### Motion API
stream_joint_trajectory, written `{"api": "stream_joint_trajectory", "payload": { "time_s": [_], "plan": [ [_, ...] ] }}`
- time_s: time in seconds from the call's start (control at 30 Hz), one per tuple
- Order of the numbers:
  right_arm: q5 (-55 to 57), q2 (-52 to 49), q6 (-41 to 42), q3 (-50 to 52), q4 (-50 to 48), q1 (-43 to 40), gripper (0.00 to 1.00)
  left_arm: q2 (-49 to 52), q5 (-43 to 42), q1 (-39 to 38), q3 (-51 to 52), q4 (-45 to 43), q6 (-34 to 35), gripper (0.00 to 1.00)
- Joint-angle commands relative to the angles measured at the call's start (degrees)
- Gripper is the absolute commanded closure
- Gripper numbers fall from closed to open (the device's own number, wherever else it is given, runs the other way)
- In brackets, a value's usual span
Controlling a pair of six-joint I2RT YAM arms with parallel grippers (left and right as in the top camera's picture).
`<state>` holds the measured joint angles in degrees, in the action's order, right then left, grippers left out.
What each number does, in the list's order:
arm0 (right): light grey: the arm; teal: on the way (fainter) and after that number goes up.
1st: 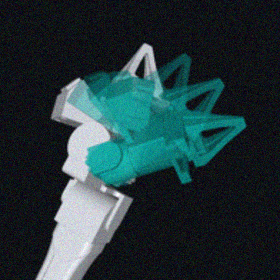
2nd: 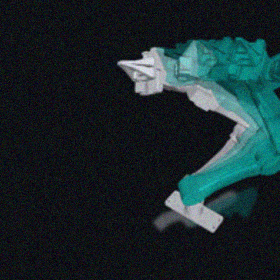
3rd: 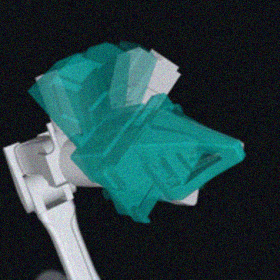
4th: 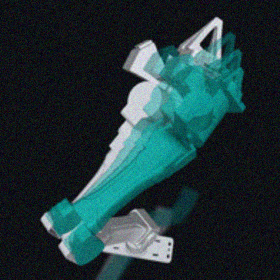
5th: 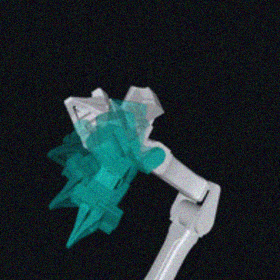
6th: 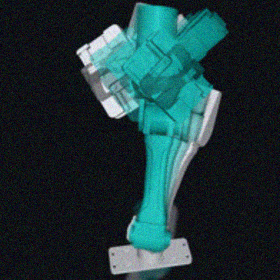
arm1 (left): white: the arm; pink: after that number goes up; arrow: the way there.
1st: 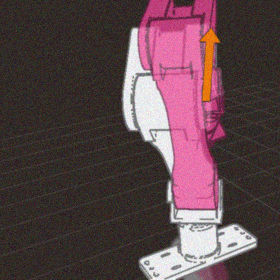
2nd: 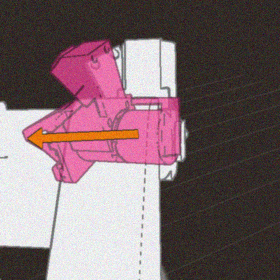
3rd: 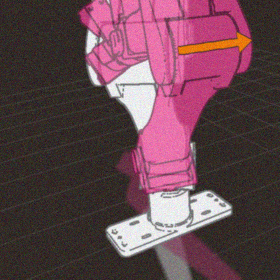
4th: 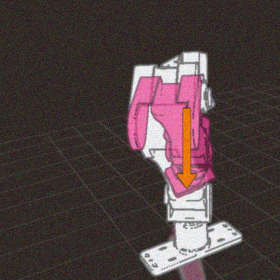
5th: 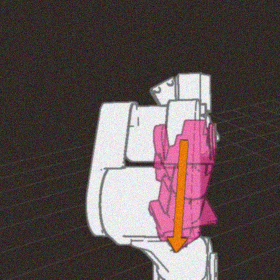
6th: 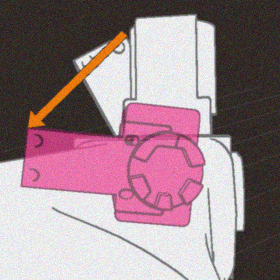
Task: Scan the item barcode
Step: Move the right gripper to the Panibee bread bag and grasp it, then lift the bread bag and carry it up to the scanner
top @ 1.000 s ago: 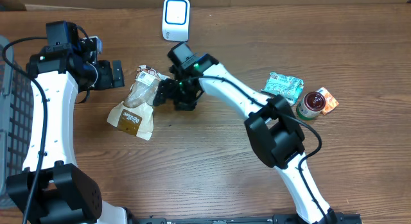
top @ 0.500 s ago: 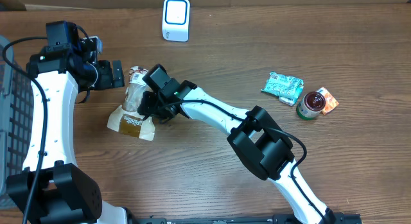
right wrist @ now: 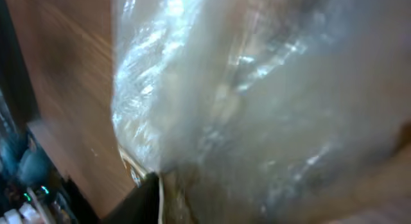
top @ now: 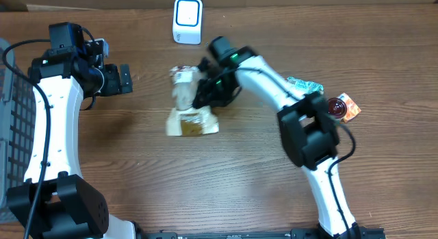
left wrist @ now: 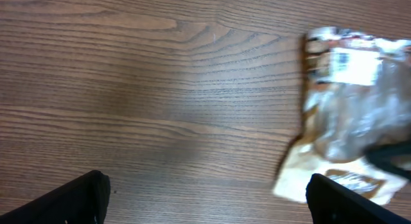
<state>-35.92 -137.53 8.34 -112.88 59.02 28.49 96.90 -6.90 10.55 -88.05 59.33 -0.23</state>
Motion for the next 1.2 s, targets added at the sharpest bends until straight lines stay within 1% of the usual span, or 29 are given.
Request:
{"api": "stream_joint_trajectory", "payload": {
  "time_s": [0.0,0.03,0.1,0.23,0.37,0.43,0.5,0.53,0.6,0.7,0.83,0.87,0.9,1.03,1.1,1.17],
  "plan": [
    [-2.8,2.7,-9.2,-1.5,2.1,-1.3,0.46,-0.7,-0.2,0.3,-0.8,0.0,-1.0,0.0],
    [-2.7,2.7,-8.6,-1.5,2.3,-1.7,0.38,-0.7,-0.2,0.3,-0.8,0.0,-1.0,0.0],
    [-2.6,2.7,-5.8,-1.5,2.1,-2.2,0.29,-0.7,-0.2,0.3,-0.8,0.0,-1.0,0.0],
    [-1.9,2.0,3.6,-1.2,1.4,-2.6,0.28,-0.7,-0.2,0.3,-0.8,0.0,-1.0,0.0],
    [-1.9,1.8,10.7,3.2,-5.1,-2.0,0.29,-0.7,-0.2,0.3,-0.8,0.0,-1.1,0.0],
    [-1.9,1.7,14.6,8.5,-12.9,-1.1,0.48,-0.7,-0.2,0.3,-0.8,0.0,-1.0,0.0],
    [-1.9,1.7,14.7,11.5,-17.1,-0.7,0.62,-0.7,-0.2,0.3,-0.8,0.0,-1.1,0.0],
    [-1.8,1.7,15.3,12.7,-18.8,-0.5,0.67,-0.7,-0.2,0.3,-0.8,0.0,-1.1,0.0],
    [-1.4,1.7,17.4,14.9,-21.0,-0.5,0.71,-0.7,-0.2,0.3,-0.8,0.0,-1.0,0.0],
    [-0.6,1.7,17.6,15.9,-21.2,-1.0,0.84,-0.7,-0.2,0.3,-0.8,0.0,-1.1,0.0],
    [-0.7,1.7,17.6,15.9,-19.8,-1.2,0.86,-0.7,-0.2,0.3,-0.8,0.0,-1.1,0.0],
    [-0.7,1.7,17.6,15.9,-19.7,-1.2,0.89,-0.7,-0.2,0.3,-0.8,0.0,-1.0,0.0],
    [-0.7,1.8,17.6,15.9,-19.7,-1.3,0.96,-0.7,-0.2,0.3,-0.8,0.0,-1.1,0.0],
    [-5.4,1.9,15.8,14.4,-19.6,-2.4,0.96,-0.7,-0.2,0.3,-0.8,0.0,-1.0,0.0],
    [-8.3,2.9,12.5,12.6,-18.6,-3.2,0.96,-0.7,-0.2,0.3,-0.8,0.0,-1.1,0.01],
    [-8.3,4.5,10.3,10.6,-16.1,-3.7,0.96,-0.7,-0.2,0.3,-0.8,0.0,-1.0,0.0]
  ]
}}
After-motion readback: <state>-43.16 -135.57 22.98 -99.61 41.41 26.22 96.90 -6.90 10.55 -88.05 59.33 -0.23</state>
